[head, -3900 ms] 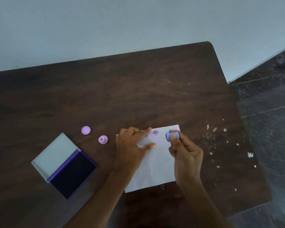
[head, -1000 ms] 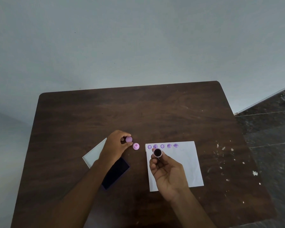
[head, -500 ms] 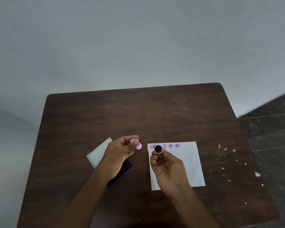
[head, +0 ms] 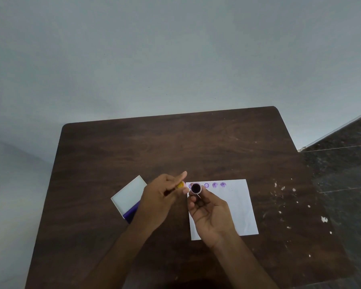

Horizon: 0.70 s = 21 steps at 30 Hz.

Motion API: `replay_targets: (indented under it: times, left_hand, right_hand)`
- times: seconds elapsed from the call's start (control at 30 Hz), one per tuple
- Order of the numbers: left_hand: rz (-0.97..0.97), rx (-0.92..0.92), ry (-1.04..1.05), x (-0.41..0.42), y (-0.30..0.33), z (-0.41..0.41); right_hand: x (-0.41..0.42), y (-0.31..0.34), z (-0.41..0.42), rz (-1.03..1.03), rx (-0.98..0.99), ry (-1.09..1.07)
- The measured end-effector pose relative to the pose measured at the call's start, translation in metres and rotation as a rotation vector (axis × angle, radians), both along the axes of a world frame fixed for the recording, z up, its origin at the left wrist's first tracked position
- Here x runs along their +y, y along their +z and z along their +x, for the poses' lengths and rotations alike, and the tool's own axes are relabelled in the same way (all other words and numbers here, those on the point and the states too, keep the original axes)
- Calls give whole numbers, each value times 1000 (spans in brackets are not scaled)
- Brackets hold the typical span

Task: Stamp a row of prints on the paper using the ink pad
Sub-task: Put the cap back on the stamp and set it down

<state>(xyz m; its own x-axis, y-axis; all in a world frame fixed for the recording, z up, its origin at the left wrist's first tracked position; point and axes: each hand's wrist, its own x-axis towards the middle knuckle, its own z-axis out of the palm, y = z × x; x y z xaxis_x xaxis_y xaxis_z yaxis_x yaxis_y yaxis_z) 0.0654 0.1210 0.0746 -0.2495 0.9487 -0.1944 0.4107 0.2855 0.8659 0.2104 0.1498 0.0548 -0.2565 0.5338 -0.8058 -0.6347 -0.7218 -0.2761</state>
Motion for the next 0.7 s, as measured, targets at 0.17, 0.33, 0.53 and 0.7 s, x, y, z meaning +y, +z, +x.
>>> replay_targets:
  times: [0.17,0.33,0.53,0.7]
  left_hand:
    - [-48,140,-26,-1,0,13]
    - [74,184,82,-14,-4,28]
    - [154,208,111,-13,-2,31]
    - [160,212,111,-11,-7,32]
  right_hand:
    - [-3,0,0,27,5,15]
    - [-5,2,-1,24,-14,5]
    - [-8,4,-2,12,-19,5]
    - [-9,1,-2,7,-19,0]
